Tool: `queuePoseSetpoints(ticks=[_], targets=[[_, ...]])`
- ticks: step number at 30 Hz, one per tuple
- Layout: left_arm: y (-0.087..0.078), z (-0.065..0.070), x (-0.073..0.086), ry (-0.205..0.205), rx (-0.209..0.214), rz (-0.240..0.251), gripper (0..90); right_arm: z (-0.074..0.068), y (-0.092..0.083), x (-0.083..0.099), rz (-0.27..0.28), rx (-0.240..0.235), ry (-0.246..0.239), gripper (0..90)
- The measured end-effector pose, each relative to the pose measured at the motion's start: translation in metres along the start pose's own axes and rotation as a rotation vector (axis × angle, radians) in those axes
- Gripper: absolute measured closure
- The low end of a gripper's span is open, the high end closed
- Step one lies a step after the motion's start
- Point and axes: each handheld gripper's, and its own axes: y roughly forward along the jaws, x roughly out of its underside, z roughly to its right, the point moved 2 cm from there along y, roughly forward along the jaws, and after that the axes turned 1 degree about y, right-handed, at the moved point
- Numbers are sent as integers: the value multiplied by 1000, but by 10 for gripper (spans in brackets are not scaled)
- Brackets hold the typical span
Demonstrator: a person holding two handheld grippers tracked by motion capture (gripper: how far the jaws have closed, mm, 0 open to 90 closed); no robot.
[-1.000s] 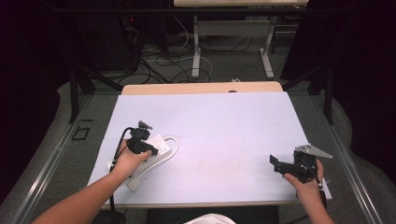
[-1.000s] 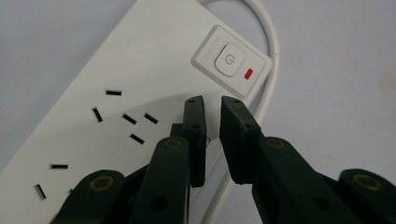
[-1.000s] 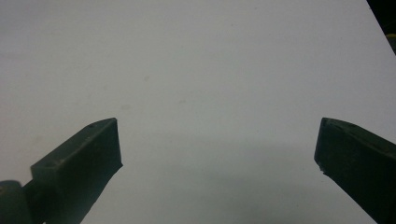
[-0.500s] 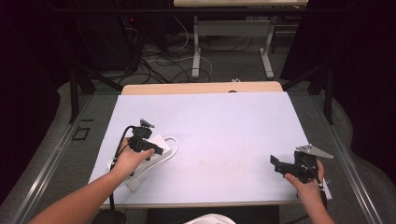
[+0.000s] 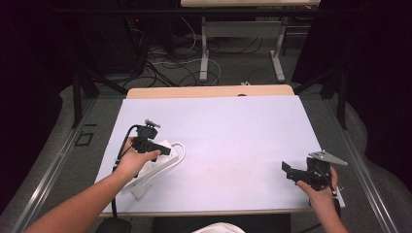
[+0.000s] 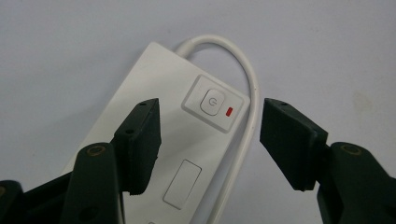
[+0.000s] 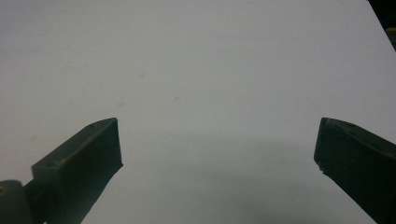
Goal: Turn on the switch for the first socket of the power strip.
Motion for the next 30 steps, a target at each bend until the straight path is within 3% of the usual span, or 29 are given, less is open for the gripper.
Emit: queuePoseSetpoints(ticks=[4,7,12,15,17,20,23,30], targets=[[-5,-1,-4,2,3,44,370,0,2,0,18,4,6,2],[-12,-3,-5,-7,13,78,347,0,1,0,3,1,4,2],[-23,-6,-6,-57,39,136,311,0,2,0,-3,-6,4,2],[-28,-9,-4,-78,54,146,210,0,2,-1,2,-6,0,3],[-30,-11,-2,-67,55,142,130,0,3,-1,2,-4,-1,3],[-32,-13,3,-80,62,145,0,0,4,-1,-1,-7,6,3],[-32,-14,8,-82,27,167,1,0,4,-1,3,-10,8,3],[-40,-22,20,-136,42,204,1,0,5,-1,3,-10,4,3]])
